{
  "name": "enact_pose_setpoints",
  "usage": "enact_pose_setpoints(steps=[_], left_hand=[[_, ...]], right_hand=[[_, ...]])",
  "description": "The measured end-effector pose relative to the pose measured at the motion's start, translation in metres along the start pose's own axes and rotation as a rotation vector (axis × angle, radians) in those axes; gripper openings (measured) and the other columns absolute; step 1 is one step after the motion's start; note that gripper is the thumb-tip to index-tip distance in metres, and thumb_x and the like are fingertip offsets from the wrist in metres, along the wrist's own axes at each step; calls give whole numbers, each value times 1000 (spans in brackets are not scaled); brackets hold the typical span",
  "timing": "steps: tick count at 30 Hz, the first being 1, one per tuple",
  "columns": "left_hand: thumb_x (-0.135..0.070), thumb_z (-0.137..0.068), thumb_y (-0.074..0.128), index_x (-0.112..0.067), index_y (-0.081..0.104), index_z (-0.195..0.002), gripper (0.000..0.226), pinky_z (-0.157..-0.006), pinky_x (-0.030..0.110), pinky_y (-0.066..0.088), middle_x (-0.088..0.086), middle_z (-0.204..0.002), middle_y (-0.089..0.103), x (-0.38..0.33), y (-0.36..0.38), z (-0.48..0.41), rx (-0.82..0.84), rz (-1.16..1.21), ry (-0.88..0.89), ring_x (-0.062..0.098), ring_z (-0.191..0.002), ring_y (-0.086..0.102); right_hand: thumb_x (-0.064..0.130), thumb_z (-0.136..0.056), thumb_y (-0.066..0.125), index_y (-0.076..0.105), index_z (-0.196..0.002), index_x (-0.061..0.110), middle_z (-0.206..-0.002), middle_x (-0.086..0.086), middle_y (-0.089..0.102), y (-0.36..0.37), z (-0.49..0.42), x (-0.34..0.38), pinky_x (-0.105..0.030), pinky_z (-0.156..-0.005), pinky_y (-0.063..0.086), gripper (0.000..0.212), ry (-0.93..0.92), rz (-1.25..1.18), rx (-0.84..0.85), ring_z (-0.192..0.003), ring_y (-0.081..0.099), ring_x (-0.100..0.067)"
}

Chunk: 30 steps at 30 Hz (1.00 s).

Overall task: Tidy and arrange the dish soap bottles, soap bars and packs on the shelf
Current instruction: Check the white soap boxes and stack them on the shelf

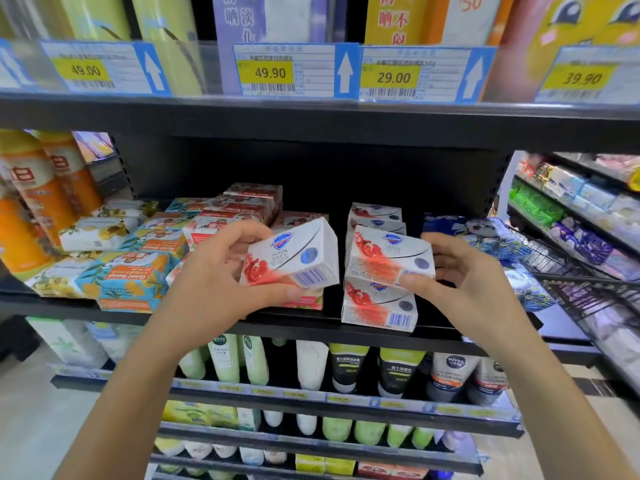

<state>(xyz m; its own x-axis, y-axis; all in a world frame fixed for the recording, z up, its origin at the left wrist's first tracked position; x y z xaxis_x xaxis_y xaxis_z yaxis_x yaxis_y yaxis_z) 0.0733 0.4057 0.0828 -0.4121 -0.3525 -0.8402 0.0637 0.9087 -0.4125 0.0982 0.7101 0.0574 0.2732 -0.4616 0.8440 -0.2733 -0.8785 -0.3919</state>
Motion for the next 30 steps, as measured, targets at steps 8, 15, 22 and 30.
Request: enact_pose_setpoints(steps=[8,15,22,30], left_hand=[[-31,-49,91,-32,64,-109,66,-75,13,57,-26,-100,72,15,10,23,-94,98,-52,-1,-94,72],[-46,-45,89,-36,64,-113,73,-78,27,63,-26,-103,71,22,28,24,-64,97,-78,3,-96,73],[-61,-50,86,-46,61,-115,71,-89,32,59,-22,-113,65,14,45,20,-1,-57,41,2,-105,66],[-64,-56,82,-41,58,-123,76,-85,18,51,-25,-117,58,-9,65,14,1,-176,193,-2,-109,57]], right_hand=[[27,-79,86,54,-143,27,-117,10,66,21,24,-31,-33,-92,56,72,98,64,-10,-99,65,-4],[35,-82,83,57,-140,25,-115,14,63,19,26,-27,-34,-90,57,64,89,175,-120,-96,64,-2],[46,-75,83,55,-140,37,-134,20,52,18,39,12,-17,-93,49,71,-110,163,-14,-118,55,-1],[60,-68,79,55,-142,33,-121,23,59,29,30,36,-15,-84,47,82,-194,173,177,-109,57,-7]])
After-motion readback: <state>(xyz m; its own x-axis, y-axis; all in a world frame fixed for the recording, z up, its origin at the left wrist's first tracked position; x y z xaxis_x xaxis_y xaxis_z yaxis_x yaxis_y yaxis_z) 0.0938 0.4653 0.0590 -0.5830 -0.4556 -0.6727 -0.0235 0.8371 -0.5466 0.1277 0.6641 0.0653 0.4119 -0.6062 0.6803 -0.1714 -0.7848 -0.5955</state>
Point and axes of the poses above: each hand's wrist, its own z-axis away from the middle knuckle, its own y-axis out of the palm, x = y × z, the point moved 7 cm from there along -z, towards the middle knuckle
